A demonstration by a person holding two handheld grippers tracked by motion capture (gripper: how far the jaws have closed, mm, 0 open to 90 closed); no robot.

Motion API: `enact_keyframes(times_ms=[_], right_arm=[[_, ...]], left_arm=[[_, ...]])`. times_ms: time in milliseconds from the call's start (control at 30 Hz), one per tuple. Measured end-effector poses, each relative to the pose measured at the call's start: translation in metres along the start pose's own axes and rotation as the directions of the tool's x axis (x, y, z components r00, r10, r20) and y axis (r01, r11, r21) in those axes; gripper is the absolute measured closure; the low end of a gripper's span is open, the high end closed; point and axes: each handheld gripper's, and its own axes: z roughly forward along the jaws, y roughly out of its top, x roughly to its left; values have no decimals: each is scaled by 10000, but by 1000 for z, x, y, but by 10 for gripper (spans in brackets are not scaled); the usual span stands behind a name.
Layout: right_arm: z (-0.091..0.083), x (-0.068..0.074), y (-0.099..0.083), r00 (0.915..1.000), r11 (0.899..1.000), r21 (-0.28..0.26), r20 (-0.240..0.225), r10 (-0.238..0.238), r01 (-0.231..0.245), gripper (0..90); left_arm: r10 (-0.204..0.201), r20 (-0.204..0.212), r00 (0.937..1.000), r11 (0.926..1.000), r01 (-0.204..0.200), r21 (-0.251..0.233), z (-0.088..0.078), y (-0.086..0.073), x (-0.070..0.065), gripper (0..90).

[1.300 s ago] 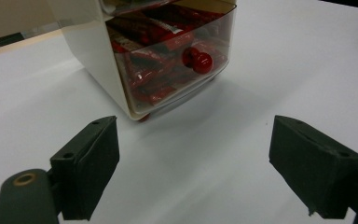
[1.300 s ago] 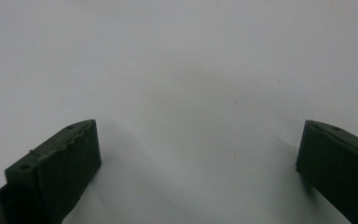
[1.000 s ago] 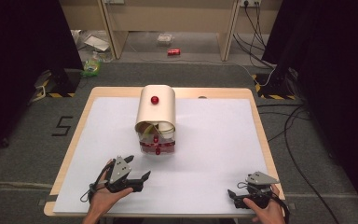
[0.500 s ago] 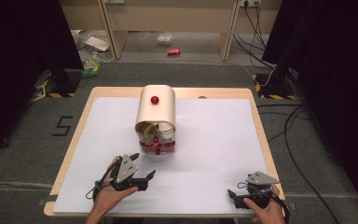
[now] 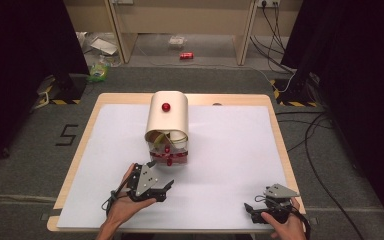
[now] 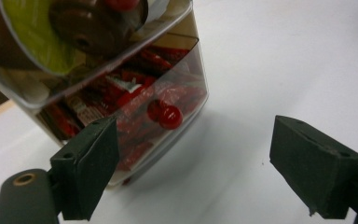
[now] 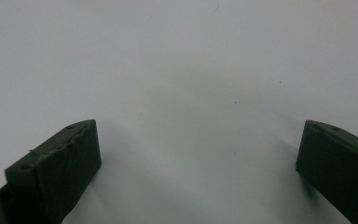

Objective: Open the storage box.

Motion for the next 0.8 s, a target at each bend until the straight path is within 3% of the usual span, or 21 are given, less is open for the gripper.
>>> enact_keyframes(times_ms=[200, 500, 633, 800], right_arm=[[0, 0, 0, 10000, 10000, -7, -9, 28, -28, 1], [0, 0, 0, 10000, 10000, -1, -17, 31, -31, 1], [0, 0, 0, 10000, 10000, -9, -15, 36, -36, 1], [0, 0, 0, 10000, 10000, -13, -19, 34, -34, 1]], left_arm=[[530, -161, 9985, 9986, -529, 57, 7, 6, 1, 155], [979, -275, 9948, 9951, -975, 155, 15, 5, 0, 154], [1344, -416, 9901, 9908, -1336, 214, 19, 4, 0, 155], [1374, -503, 9892, 9905, -1370, 115, 21, 4, 2, 162]])
